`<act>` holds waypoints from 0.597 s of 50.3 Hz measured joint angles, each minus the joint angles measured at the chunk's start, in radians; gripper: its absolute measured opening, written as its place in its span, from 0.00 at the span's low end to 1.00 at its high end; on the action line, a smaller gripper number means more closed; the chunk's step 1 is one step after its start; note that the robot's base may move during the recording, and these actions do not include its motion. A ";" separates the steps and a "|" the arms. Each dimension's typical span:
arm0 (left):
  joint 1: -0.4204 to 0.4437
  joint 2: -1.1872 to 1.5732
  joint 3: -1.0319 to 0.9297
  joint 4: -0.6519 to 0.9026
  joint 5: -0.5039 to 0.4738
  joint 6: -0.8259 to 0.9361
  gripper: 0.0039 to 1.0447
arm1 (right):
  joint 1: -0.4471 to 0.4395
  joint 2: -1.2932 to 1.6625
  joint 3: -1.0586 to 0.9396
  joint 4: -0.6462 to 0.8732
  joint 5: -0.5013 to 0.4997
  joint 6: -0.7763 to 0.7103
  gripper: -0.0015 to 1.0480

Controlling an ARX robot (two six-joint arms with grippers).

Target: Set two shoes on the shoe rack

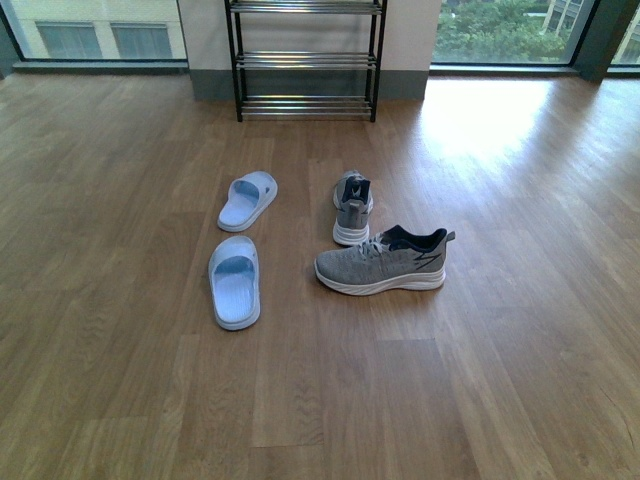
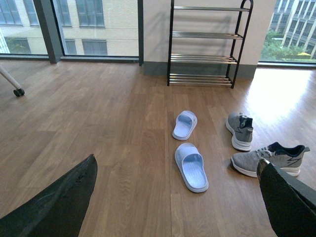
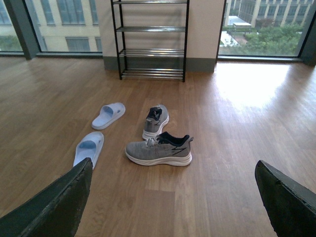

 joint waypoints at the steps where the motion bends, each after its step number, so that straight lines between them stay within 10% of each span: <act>1: 0.000 0.000 0.000 0.000 0.000 0.000 0.91 | 0.000 0.000 0.000 0.000 0.000 0.000 0.91; 30: 0.000 0.000 0.000 0.000 0.000 0.000 0.91 | 0.000 0.000 0.000 0.000 0.000 0.000 0.91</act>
